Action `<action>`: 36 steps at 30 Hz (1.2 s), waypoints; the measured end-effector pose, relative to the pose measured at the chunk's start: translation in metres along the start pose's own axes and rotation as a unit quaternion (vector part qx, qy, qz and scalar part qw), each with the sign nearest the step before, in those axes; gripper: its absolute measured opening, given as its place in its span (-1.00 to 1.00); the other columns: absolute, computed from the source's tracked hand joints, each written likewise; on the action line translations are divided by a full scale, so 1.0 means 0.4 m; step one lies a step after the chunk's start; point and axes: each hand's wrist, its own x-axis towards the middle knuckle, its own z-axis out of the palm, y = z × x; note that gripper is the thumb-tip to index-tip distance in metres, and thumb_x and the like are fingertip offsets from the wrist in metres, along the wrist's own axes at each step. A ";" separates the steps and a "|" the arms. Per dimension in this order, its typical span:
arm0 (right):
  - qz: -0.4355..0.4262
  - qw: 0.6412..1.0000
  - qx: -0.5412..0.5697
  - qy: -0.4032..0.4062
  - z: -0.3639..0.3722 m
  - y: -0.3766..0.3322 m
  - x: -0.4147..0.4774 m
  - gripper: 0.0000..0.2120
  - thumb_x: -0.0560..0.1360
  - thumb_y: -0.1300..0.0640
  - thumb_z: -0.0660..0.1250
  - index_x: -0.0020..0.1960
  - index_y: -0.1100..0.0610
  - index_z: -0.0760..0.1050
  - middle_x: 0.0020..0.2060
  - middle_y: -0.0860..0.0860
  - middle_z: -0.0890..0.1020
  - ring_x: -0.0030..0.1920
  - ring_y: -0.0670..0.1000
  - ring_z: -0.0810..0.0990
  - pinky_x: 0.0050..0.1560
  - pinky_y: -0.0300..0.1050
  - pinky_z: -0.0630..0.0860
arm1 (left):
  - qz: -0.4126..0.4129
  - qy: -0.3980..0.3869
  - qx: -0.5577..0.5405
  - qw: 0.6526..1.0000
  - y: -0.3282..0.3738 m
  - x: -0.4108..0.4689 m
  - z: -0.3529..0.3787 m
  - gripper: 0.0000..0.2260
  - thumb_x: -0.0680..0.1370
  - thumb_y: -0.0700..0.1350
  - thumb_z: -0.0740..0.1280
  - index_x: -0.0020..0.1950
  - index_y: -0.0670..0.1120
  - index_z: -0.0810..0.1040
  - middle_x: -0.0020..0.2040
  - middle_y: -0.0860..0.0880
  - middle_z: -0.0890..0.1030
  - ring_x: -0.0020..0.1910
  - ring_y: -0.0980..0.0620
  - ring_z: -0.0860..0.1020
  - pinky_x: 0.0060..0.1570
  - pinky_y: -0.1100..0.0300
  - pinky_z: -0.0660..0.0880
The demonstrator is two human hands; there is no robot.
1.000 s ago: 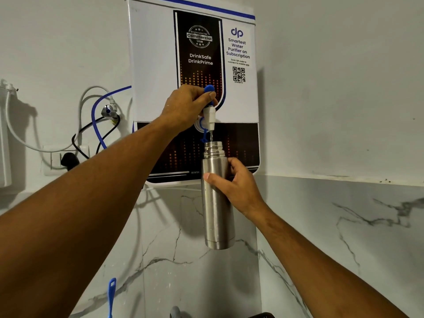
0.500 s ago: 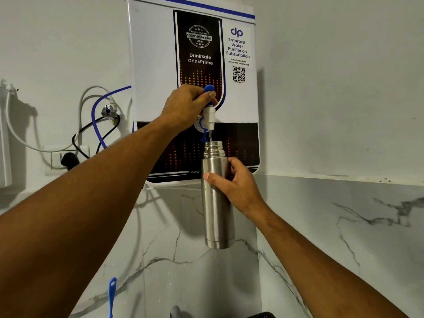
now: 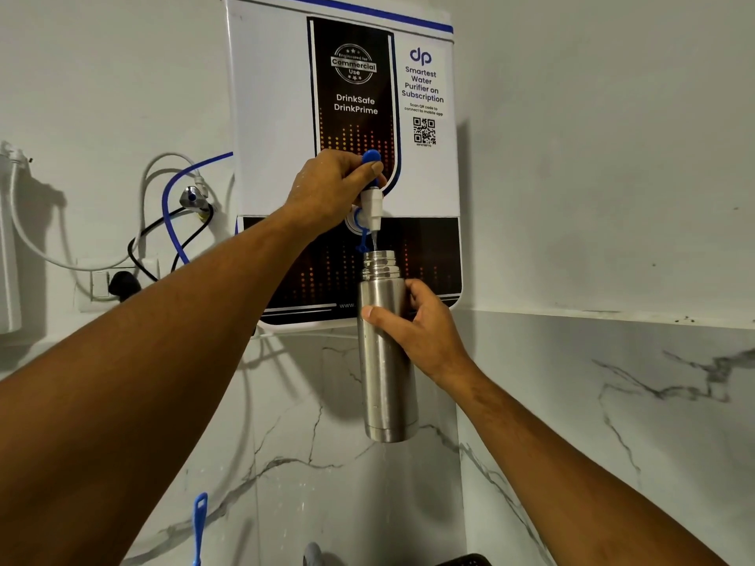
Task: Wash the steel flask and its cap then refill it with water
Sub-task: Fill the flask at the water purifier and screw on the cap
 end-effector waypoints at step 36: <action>-0.004 1.000 -0.001 0.002 0.000 0.002 0.001 -0.59 0.47 -0.04 0.55 0.22 -0.11 0.45 0.06 -0.11 0.65 0.01 -0.04 0.69 -0.01 -0.14 0.68 | -0.006 -0.003 -0.001 1.000 0.000 0.002 0.000 -0.69 0.69 0.12 0.27 0.13 -0.06 0.70 0.04 -0.04 0.72 0.06 -0.06 0.68 0.20 -0.14 0.62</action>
